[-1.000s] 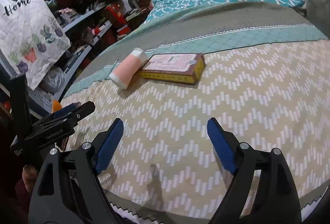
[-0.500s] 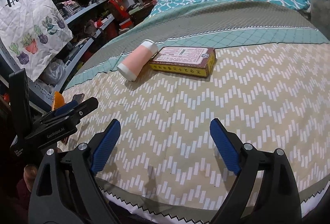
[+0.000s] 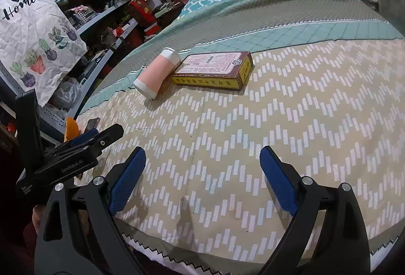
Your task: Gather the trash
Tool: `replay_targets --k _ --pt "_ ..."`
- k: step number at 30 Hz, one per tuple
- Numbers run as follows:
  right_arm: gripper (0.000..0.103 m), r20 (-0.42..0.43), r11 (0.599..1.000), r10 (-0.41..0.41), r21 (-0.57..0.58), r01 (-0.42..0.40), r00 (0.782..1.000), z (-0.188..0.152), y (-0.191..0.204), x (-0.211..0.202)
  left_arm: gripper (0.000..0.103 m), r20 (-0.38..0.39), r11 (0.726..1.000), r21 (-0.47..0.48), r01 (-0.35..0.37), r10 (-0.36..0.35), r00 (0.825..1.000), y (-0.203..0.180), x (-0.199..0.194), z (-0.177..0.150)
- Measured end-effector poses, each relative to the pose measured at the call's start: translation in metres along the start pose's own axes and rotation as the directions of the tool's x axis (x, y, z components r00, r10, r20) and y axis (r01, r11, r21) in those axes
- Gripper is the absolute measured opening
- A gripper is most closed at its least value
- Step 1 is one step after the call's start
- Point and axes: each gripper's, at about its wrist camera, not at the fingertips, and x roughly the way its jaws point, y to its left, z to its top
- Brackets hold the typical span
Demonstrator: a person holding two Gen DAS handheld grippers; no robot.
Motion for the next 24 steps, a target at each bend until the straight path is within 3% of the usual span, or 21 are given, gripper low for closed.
replay_targets --k 17,24 --pt "0.095 -0.021 0.998 -0.006 0.069 0.007 1.0 0.008 -0.023 0.017 0.094 -0.009 0.998 0.057 0.01 -0.01 1.0 -0.033 0.007 -0.002" --pt "0.094 0.015 0.997 -0.069 0.027 0.068 0.998 0.021 -0.022 0.024 0.094 -0.015 0.987 0.134 0.089 -0.088 0.996 -0.056 0.022 -0.005"
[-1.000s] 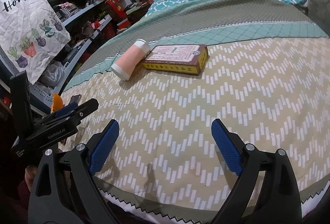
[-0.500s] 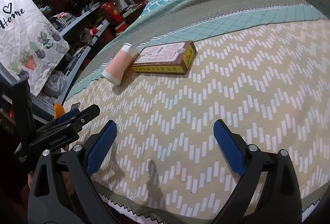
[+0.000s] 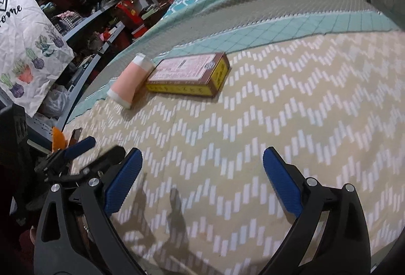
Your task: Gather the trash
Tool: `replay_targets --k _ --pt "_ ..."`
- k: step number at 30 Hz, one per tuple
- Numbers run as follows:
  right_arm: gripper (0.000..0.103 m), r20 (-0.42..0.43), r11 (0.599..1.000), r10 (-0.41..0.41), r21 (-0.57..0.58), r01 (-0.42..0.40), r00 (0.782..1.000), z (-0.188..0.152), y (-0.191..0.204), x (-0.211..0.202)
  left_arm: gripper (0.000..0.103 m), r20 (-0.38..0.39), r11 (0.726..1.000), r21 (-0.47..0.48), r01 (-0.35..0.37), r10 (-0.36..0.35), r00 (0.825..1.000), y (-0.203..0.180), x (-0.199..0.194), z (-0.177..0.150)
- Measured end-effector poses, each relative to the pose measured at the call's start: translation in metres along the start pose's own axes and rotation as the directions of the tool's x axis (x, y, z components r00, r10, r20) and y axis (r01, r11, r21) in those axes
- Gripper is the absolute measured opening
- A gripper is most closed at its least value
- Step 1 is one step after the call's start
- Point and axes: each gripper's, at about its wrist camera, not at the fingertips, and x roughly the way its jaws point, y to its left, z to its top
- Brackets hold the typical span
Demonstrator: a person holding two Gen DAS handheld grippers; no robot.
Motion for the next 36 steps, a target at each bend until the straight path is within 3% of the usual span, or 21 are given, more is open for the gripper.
replay_targets --k 7,15,24,36 --pt "0.089 -0.004 1.0 -0.026 -0.001 0.026 1.0 0.007 0.001 0.012 0.094 -0.003 1.0 -0.015 0.006 -0.006 1.0 0.009 0.017 0.006" --pt "0.098 -0.002 0.999 -0.036 -0.012 0.036 0.999 0.009 0.009 0.021 0.094 -0.044 0.995 -0.091 -0.036 0.032 0.999 0.023 0.031 0.005" --pt "0.1 0.014 1.0 -0.025 0.007 0.025 1.0 0.012 0.012 0.024 0.095 -0.084 0.994 -0.033 -0.101 0.098 0.992 0.013 0.037 0.004" --pt "0.1 0.019 1.0 -0.014 0.007 0.014 1.0 0.011 0.008 0.023 0.095 -0.128 0.991 -0.065 -0.116 0.107 0.986 0.01 0.027 -0.009"
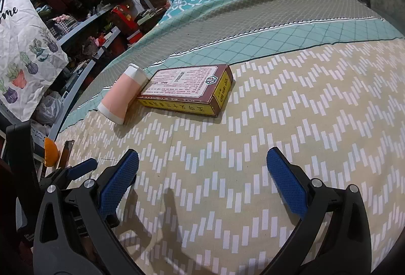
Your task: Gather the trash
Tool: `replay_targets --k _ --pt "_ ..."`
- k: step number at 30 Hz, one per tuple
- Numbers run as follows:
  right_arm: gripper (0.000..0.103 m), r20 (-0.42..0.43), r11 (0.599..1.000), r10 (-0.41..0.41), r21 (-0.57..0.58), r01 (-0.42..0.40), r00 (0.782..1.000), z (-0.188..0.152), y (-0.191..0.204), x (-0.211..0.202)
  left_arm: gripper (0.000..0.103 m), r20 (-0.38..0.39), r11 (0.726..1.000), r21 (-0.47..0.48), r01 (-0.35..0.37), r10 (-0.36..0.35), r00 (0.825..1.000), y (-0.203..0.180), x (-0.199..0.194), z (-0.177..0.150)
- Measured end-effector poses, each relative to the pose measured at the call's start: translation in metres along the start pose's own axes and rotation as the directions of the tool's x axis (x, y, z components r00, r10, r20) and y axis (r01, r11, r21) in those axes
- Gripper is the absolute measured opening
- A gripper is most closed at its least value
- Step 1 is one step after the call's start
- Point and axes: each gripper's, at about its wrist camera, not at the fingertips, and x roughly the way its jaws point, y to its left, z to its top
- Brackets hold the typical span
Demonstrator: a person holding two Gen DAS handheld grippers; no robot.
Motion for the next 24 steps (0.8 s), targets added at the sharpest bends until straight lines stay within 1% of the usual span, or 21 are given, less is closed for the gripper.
replay_targets --k 13,16,21,24 --pt "0.1 0.006 1.0 0.002 -0.007 -0.002 1.0 -0.002 0.002 -0.003 0.095 -0.001 1.0 0.0 -0.001 0.001 1.0 0.0 -0.001 -0.002" --pt "0.1 0.011 1.0 0.028 0.009 -0.028 1.0 -0.001 -0.003 -0.004 0.095 -0.001 1.0 0.0 0.0 0.0 1.0 -0.001 -0.001 -0.001" --pt "0.1 0.038 0.993 0.086 0.073 -0.089 0.996 -0.001 -0.016 -0.008 0.095 -0.002 1.0 0.0 0.0 0.0 1.0 0.0 -0.001 -0.002" --pt "0.1 0.039 0.993 0.09 0.077 -0.093 0.995 -0.001 -0.018 -0.008 0.095 -0.002 1.0 0.001 0.002 -0.002 1.0 0.0 -0.001 -0.002"
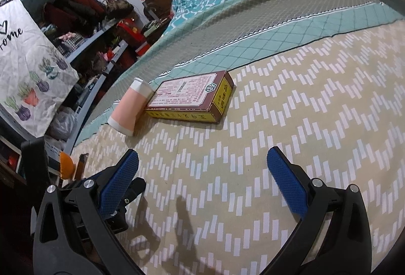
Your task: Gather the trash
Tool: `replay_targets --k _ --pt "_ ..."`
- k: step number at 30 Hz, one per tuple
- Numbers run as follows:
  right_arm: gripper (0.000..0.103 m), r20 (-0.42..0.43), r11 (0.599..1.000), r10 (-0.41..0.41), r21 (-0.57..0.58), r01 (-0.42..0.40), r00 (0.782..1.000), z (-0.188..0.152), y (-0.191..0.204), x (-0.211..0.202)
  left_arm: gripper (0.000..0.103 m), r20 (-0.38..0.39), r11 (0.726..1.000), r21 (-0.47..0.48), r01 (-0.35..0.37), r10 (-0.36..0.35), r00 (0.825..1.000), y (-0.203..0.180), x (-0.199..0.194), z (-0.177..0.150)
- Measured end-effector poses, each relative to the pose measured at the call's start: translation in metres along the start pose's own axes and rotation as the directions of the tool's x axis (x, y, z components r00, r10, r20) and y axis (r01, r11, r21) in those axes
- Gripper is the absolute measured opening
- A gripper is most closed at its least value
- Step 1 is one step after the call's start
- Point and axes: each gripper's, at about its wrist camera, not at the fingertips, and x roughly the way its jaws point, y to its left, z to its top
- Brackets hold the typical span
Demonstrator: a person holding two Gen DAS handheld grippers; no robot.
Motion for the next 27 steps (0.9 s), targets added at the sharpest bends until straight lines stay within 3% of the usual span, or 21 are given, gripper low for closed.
replay_targets --k 5,13,19,27 --pt "0.1 -0.003 1.0 -0.009 -0.01 0.009 1.0 0.0 -0.001 -0.001 0.095 -0.003 1.0 -0.01 0.01 -0.01 1.0 0.001 -0.001 0.0" --pt "0.1 -0.029 1.0 -0.005 -0.028 0.004 1.0 0.004 0.002 0.002 0.095 0.015 0.994 -0.037 0.098 -0.098 0.995 0.024 -0.01 -0.006" --pt "0.1 -0.042 0.997 -0.044 -0.065 0.041 0.998 0.006 0.009 0.007 0.095 0.024 0.995 -0.015 0.097 -0.097 0.995 0.028 -0.017 -0.019" --pt "0.1 0.031 0.987 -0.094 -0.125 0.097 0.995 0.009 0.029 0.0 0.095 0.027 0.996 0.05 0.067 -0.069 0.997 0.024 -0.023 -0.032"
